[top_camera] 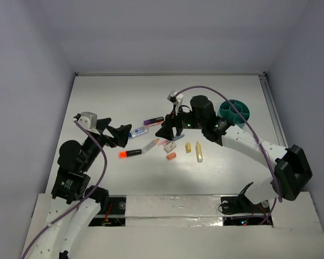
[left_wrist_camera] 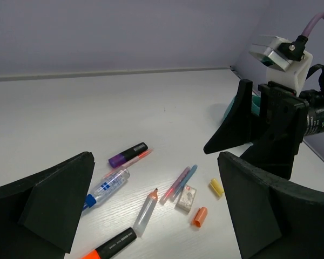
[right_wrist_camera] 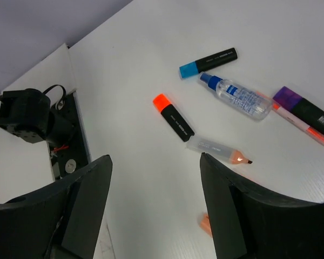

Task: Sort the stationery into containers
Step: Pick up the pen from the center of the board.

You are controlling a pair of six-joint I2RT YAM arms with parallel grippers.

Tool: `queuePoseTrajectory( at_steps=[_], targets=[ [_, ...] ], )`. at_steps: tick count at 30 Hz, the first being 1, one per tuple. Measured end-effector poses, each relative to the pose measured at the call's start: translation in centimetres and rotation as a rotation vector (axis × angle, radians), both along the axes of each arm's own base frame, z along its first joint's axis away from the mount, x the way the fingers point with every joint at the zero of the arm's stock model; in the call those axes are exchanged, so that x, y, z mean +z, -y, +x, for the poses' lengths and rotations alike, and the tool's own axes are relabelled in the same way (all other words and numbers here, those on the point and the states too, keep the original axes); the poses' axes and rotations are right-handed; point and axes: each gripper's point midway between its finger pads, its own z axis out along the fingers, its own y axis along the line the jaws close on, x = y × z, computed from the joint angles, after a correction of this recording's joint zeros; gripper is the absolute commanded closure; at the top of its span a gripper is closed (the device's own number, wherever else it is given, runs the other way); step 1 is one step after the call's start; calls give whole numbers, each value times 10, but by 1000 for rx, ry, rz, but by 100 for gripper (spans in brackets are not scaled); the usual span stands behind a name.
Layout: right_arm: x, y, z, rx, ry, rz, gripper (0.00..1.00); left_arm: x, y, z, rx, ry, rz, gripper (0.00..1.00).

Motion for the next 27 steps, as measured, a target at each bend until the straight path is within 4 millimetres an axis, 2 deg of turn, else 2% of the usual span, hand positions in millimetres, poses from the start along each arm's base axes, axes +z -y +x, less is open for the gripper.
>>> queuePoseTrajectory(
  at_steps=[2, 3, 8, 9, 15, 17, 19, 20, 21, 23, 27],
  targets=[
    [-3, -7, 0, 14, 4, -8, 30, 0, -4, 1, 22, -3, -1, 1],
    [-4, -10, 1, 18, 3, -11, 37, 1, -7, 2, 40, -4, -1, 1],
    [-19, -35, 9, 60, 3, -45, 55, 5, -26, 4, 154, -5, -19, 1],
    [-23, -41, 10, 69, 2, -53, 62, 6, -33, 4, 189, -4, -26, 1],
    [-53, -84, -1, 156, 12, -115, 69, 11, -72, 6, 408, -11, -81, 1],
    [-63, -99, -6, 186, 18, -138, 68, 11, -82, 7, 464, -17, -94, 1],
    [-75, -115, -9, 217, 30, -167, 60, 9, -89, 7, 504, -26, -99, 1],
    [-82, -123, -10, 230, 39, -185, 55, 8, -92, 6, 520, -29, -101, 1],
    [-89, -131, -10, 242, 51, -205, 43, 7, -95, 6, 537, -31, -102, 1],
    [-102, -144, -12, 265, 74, -244, 36, 7, -98, 5, 553, -30, -107, 1],
    [-126, -167, -19, 312, 124, -328, 32, 7, -101, 4, 571, -29, -112, 1]
  ],
)
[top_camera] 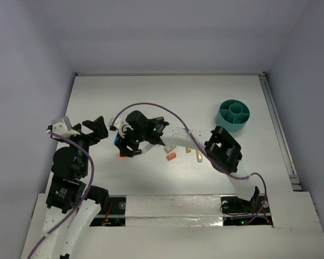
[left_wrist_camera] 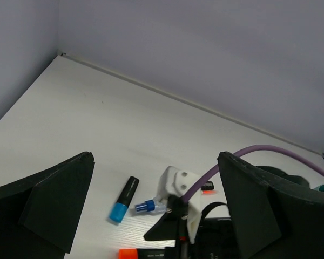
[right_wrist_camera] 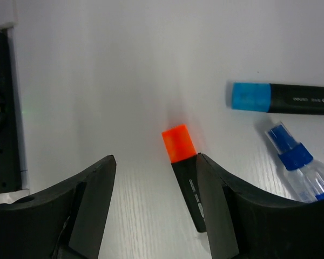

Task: Sort the stationery into containers
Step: Pick up the pen from the center of the board.

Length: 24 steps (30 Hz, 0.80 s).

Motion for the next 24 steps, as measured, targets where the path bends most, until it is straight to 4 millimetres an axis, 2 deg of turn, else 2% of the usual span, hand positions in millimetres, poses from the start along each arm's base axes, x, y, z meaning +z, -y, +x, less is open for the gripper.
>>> queuePoseTrajectory(
  at_steps=[4, 10, 13, 19, 24],
  targets=[
    [-21, -13, -5, 38, 49, -69, 32, 0, -1, -1, 5, 0, -2, 1],
    [-50, -15, 2, 53, 92, -163, 32, 2, -2, -3, 7, 10, -6, 1],
    [-58, -11, 7, 46, 115, -199, 31, 2, -2, -4, 6, 12, -6, 1],
    [-63, -12, 17, 36, 157, -224, 32, 2, 0, -4, -4, 12, -5, 1],
    [-78, -13, 17, 44, 175, -258, 34, 2, 1, -4, -10, 12, -4, 1]
  ],
)
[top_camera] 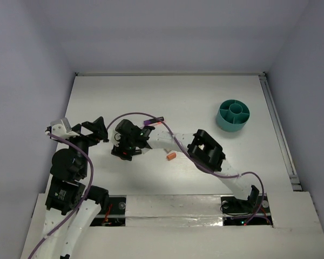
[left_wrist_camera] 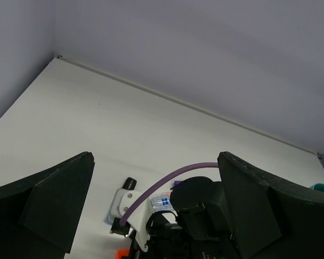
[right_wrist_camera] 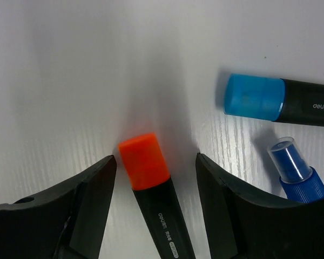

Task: Sort the stationery into containers
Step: Pick up the pen from the center of the board, then place the pen in the storage box.

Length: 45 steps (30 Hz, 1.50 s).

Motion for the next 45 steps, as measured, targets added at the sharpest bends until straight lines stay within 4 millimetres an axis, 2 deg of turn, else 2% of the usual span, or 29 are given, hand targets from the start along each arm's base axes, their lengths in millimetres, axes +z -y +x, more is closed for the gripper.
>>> queuePoseTrajectory(
  at_steps=[5, 6, 12, 14, 16, 24, 28, 31, 33, 35, 38, 39, 41, 43, 45],
  targets=[
    [0, -3, -3, 9, 30, -13, 42, 0, 1, 0, -3, 0, 0, 1],
    [0, -4, -5, 12, 39, -17, 49, 0, 1, 0, -4, 0, 0, 1],
    [1, -7, -6, 13, 86, -28, 71, 0, 2, 0, -9, 0, 1, 1],
    [2, -9, -5, 11, 94, -21, 74, 0, 2, 0, -11, 0, 1, 1],
    [2, -11, -4, 10, 100, -9, 82, 0, 2, 0, -11, 1, 1, 1],
    [7, -33, 4, -49, 113, 142, 87, 0, 2, 0, -14, 2, 1, 1],
    [28, -30, 8, -114, 90, 253, 88, 1, 3, -1, -19, 3, 0, 1],
    [69, -18, 16, -180, 58, 381, 89, 1, 4, -1, -25, 5, 0, 1],
    [110, 0, 30, -240, 38, 492, 88, 1, 4, -1, -27, 7, 0, 1],
    [158, 31, 54, -318, 39, 623, 89, 2, 5, -2, -30, 9, 0, 1],
    [229, 101, 105, -478, 111, 810, 88, 2, 6, -2, -39, 11, 0, 1],
    [248, 131, 122, -544, 149, 862, 88, 2, 7, -2, -44, 11, 0, 1],
    [276, 193, 151, -681, 227, 947, 88, 3, 9, -2, -51, 12, 0, 1],
    [291, 248, 169, -801, 287, 997, 87, 3, 10, -2, -57, 12, 0, 1],
    [295, 295, 182, -905, 331, 1029, 87, 3, 11, -2, -64, 12, 1, 1]
  ],
)
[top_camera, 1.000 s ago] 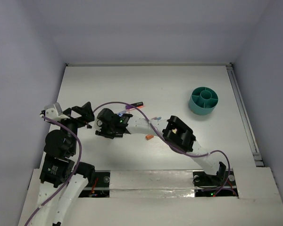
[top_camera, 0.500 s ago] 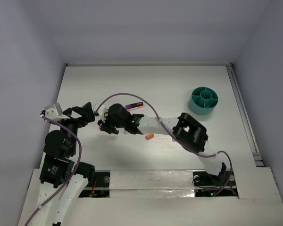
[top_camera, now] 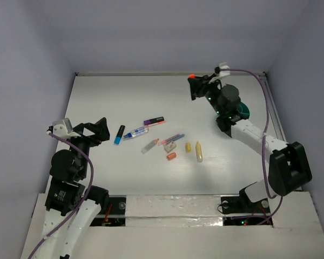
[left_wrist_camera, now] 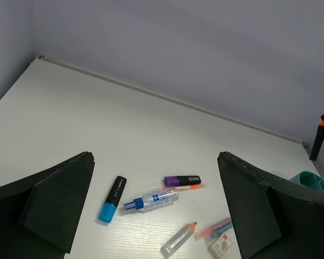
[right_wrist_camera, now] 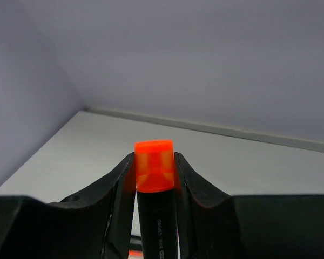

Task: Sort the stationery into containers
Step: Place the pen in the storage box.

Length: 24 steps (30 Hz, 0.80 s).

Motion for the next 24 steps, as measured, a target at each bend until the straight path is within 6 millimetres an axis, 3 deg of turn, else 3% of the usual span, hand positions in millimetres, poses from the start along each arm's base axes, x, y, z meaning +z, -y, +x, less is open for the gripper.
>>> queuePoseTrajectory(
  at_steps=[3, 6, 12, 18, 24],
  targets=[
    [-10, 59, 18, -148, -22, 38, 86, 0, 1, 0, -8, 0, 1, 1],
    [-32, 107, 33, -280, -71, 51, 86, 0, 3, 0, -17, 0, 1, 1],
    [-62, 177, 46, -474, -129, 77, 86, 0, 4, 0, -21, 0, 3, 1],
    [-76, 211, 56, -571, -138, 67, 85, 0, 4, 0, -21, 0, 5, 1],
    [-120, 227, 69, -608, -217, 17, 85, 0, 4, 0, -21, 0, 5, 1]
  ],
)
